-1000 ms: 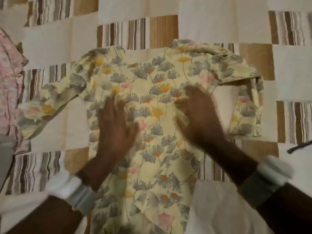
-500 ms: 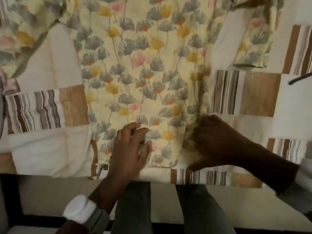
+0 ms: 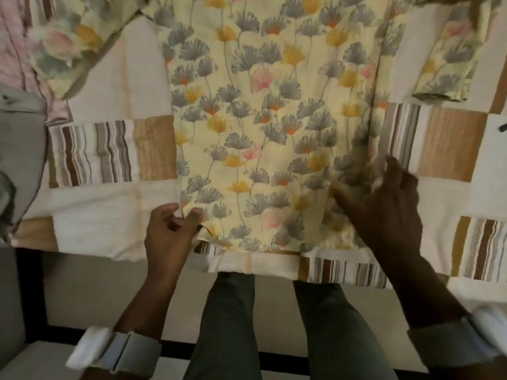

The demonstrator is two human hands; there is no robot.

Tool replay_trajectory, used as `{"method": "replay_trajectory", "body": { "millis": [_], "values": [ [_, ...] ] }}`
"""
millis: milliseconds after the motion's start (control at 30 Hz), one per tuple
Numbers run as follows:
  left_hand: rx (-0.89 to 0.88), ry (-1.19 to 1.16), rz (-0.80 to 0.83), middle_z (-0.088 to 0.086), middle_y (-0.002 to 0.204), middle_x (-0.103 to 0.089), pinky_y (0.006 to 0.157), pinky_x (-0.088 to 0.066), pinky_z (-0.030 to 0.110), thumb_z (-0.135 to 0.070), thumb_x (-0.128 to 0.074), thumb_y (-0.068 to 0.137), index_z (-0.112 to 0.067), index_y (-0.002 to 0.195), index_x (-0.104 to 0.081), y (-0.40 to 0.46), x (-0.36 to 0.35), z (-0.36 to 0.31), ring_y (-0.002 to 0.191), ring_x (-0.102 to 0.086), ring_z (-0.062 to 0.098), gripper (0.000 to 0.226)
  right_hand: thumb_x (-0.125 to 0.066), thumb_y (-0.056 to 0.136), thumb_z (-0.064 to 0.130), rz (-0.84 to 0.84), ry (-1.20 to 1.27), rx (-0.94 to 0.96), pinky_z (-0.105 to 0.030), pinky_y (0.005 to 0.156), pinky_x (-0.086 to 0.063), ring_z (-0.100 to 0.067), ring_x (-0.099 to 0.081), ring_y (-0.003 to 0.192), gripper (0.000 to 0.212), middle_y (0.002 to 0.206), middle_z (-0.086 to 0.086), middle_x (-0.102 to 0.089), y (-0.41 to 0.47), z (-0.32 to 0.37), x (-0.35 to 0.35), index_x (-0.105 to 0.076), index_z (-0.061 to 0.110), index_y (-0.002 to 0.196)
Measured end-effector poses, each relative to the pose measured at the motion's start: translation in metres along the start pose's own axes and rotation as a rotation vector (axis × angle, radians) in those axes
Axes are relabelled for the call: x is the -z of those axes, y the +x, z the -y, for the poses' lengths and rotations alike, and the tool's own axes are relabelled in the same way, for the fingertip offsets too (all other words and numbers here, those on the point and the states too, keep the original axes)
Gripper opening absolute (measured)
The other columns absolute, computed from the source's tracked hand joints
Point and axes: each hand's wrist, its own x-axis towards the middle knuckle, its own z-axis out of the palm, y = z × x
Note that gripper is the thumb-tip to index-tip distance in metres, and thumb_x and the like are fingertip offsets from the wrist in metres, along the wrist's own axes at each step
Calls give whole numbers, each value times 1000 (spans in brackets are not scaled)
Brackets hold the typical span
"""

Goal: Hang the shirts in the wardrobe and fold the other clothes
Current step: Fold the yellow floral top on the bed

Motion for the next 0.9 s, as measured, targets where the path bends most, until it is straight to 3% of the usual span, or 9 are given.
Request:
{"method": "replay_trajectory", "body": {
  "millis": [100, 200, 300, 400, 467, 567, 667, 800, 900],
  "values": [
    [-42, 35, 108, 4, 75, -70, 64, -60, 52, -42, -78, 89, -16, 92, -70, 2, 6, -8, 70, -68, 33, 27, -73, 86, 61, 35, 142, -224, -54, 87, -57, -35, -63, 111, 76, 131, -8, -59, -14, -13, -24, -36, 27, 143],
    [92, -217, 178, 7, 81, -75, 66, -53, 45, -23, -73, 92, -18, 94, -74, 4, 11, -7, 75, -68, 35, 5, -64, 99, 46, 23, 495, -349, -47, 74, -62, -32, -73, 91, 30, 100, -3, -71, -21, -32, -21, -63, 18, 110],
    [219, -475, 295, 6, 103, -80, 82, -58, 50, -19, -74, 95, -17, 112, -72, 5, 19, 1, 93, -76, 30, 17, -72, 94, 41, 27, 650, -396, -31, 56, -60, -20, -71, 77, 24, 92, -3, -73, -19, -46, 2, -71, 17, 97],
    [92, -217, 196, 6, 101, -79, 73, -63, 56, -31, -81, 88, -15, 111, -66, 9, 21, 21, 91, -77, 27, 32, -81, 87, 33, 36, 610, -456, -22, 45, -49, -10, -64, 57, 24, 77, -1, -70, -16, -64, 14, -72, 12, 94],
    [21, -80, 135, 4, 100, -77, 66, -63, 57, -34, -84, 85, -16, 111, -64, 11, 24, 28, 88, -76, 25, 37, -86, 81, 32, 42, 544, -487, -28, 55, -54, -20, -65, 64, 25, 74, -3, -73, -15, -70, 17, -72, 12, 87],
    [-13, -16, 83, 4, 94, -71, 55, -62, 54, -27, -86, 84, -16, 115, -61, 14, 26, 34, 83, -74, 26, 42, -89, 77, 35, 25, 461, -534, -53, 83, -60, -36, -71, 86, 32, 95, -18, -75, -14, -81, 16, -71, 13, 89],
    [-101, 75, 29, 4, 87, -64, 58, -63, 50, -13, -83, 86, -20, 122, -55, 9, 30, 36, 82, -72, 26, 47, -84, 61, 60, -98, 288, -492, -59, 88, -59, -35, -70, 97, 63, 106, -13, -71, -12, -97, 12, -66, 23, 108],
    [-486, 264, -132, 11, 118, -59, 89, -54, 46, -7, -75, 85, -19, 124, -54, -4, 23, 17, 110, -58, 30, 46, -75, 85, 33, -338, -8, -49, -46, 109, -42, -33, -52, 124, 46, 132, -14, -58, -14, -82, 3, -59, 20, 127],
    [-828, 333, -17, 13, 136, -54, 104, -43, 50, -15, -67, 90, -13, 131, -58, -8, -12, -19, 126, -50, 30, 42, -65, 99, 35, -212, 17, 305, -46, 121, -29, -29, -32, 149, 51, 160, -12, -36, -10, -33, -24, -50, 20, 145]
  ]
}}
